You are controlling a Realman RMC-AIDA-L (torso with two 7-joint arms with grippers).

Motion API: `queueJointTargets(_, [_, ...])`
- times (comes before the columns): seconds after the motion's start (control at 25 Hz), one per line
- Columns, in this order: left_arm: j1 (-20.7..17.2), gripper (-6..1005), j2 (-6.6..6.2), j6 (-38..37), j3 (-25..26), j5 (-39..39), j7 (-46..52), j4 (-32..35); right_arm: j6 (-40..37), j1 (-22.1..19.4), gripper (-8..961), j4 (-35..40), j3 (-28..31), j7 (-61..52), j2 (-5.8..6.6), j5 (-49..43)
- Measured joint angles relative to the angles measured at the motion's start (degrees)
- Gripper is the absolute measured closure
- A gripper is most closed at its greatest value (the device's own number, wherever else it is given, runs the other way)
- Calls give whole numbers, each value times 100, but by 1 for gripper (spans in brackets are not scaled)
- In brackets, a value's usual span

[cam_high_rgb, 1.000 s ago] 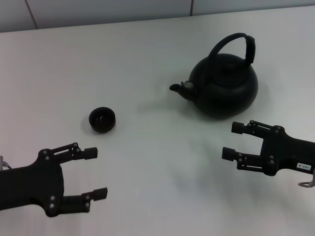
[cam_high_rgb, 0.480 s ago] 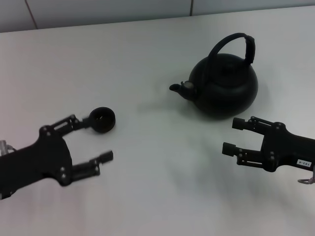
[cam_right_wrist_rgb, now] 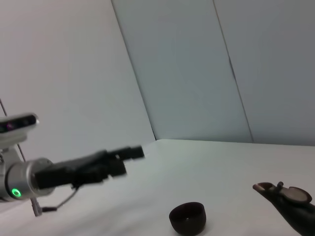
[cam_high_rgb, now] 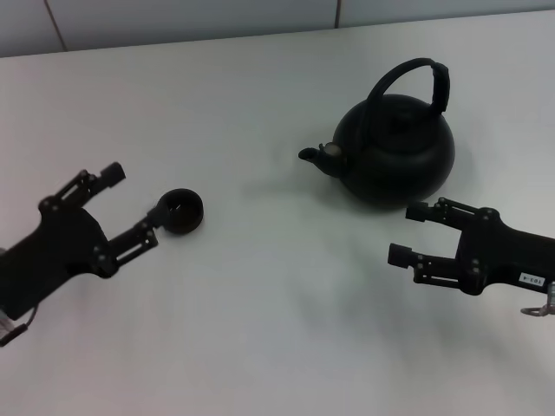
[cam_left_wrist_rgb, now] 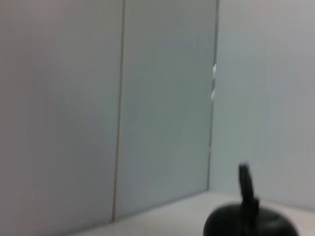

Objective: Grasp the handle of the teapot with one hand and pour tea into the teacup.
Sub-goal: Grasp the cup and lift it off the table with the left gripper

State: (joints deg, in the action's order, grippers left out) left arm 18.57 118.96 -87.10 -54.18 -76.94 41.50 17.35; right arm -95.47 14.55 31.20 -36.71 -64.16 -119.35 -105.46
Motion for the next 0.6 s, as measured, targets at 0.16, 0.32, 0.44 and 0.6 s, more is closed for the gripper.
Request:
queueJointTargets(0.16, [39, 165, 12, 551, -250, 1, -92, -128, 5, 38, 130, 0, 0, 1, 0, 0])
queueJointTargets(0.32, [56, 164, 13, 932, -442, 15, -424, -241, 10, 63, 129, 0, 21, 27, -1, -1])
queueJointTargets(0.44, [124, 164, 13, 1080, -461, 25, -535, -368, 11, 66, 129, 0, 60, 33, 3, -1])
queueJointTargets(0.6, [256, 163, 13, 1356, -466, 33, -536, -491, 12, 65, 129, 0, 86, 35, 5, -1])
